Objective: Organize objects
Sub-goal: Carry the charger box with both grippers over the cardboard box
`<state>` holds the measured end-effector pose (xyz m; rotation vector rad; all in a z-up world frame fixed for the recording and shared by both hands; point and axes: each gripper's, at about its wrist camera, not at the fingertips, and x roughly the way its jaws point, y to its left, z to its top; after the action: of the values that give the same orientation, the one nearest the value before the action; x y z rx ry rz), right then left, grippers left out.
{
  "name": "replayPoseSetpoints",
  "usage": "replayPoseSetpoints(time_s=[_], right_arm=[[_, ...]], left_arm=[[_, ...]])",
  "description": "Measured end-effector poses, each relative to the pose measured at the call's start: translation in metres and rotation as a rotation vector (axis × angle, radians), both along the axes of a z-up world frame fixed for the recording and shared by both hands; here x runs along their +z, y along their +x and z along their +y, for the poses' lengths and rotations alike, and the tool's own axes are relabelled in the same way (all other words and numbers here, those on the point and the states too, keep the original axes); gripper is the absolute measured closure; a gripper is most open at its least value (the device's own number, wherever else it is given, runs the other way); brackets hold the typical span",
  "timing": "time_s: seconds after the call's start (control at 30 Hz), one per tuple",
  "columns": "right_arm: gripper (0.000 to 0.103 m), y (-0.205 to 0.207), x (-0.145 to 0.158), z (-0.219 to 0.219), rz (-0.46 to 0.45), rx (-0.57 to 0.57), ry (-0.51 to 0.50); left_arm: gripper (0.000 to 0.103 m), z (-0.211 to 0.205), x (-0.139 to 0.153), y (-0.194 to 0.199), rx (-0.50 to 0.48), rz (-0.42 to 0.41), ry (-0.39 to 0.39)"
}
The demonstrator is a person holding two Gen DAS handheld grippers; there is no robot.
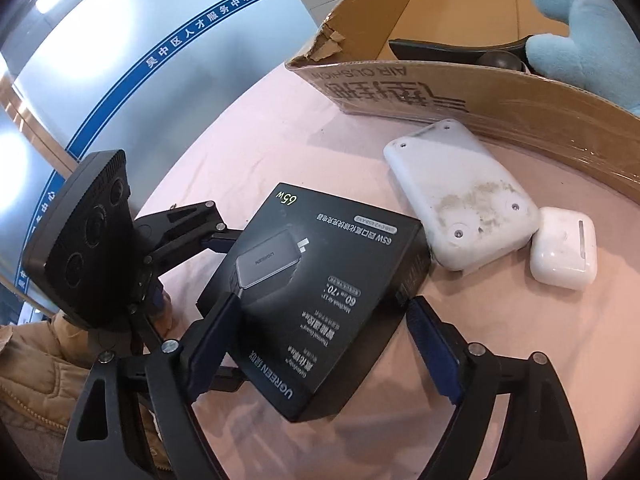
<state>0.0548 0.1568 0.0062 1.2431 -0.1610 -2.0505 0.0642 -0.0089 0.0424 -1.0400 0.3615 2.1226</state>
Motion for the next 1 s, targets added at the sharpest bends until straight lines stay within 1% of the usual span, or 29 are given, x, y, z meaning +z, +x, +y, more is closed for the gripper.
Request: replayPoseSetpoints(time_s=[0.1, 0.27, 0.47, 0.67, 0.83, 1.0], right_arm=[[0.024, 0.003, 0.001, 0.002, 0.014, -0.004, 0.007], [0.027, 0.008, 0.005, 0.003, 0.028, -0.006, 0.012], [0.027, 0.016, 0.014, 0.008, 0.054, -0.019, -0.004], [0.027, 0.025, 0.031, 0.014, 0.100, -0.042, -0.019], [0.027, 0.030, 0.052, 0.021, 0.163, -0.065, -0.024], [0.027, 0.030, 0.066, 0.029, 0.200, -0.085, -0.037]], left_arm=[[0.017, 0.000, 0.001, 0.004, 0.006, 0.019, -0.011], [0.017, 0.001, 0.003, 0.005, 0.017, 0.015, -0.002], [0.017, 0.005, 0.015, 0.011, 0.018, 0.046, 0.000], [0.017, 0.012, 0.033, 0.013, 0.018, 0.095, 0.006], [0.017, 0.019, 0.051, 0.010, 0.020, 0.139, 0.019], [0.017, 0.029, 0.065, 0.004, 0.025, 0.176, 0.000]])
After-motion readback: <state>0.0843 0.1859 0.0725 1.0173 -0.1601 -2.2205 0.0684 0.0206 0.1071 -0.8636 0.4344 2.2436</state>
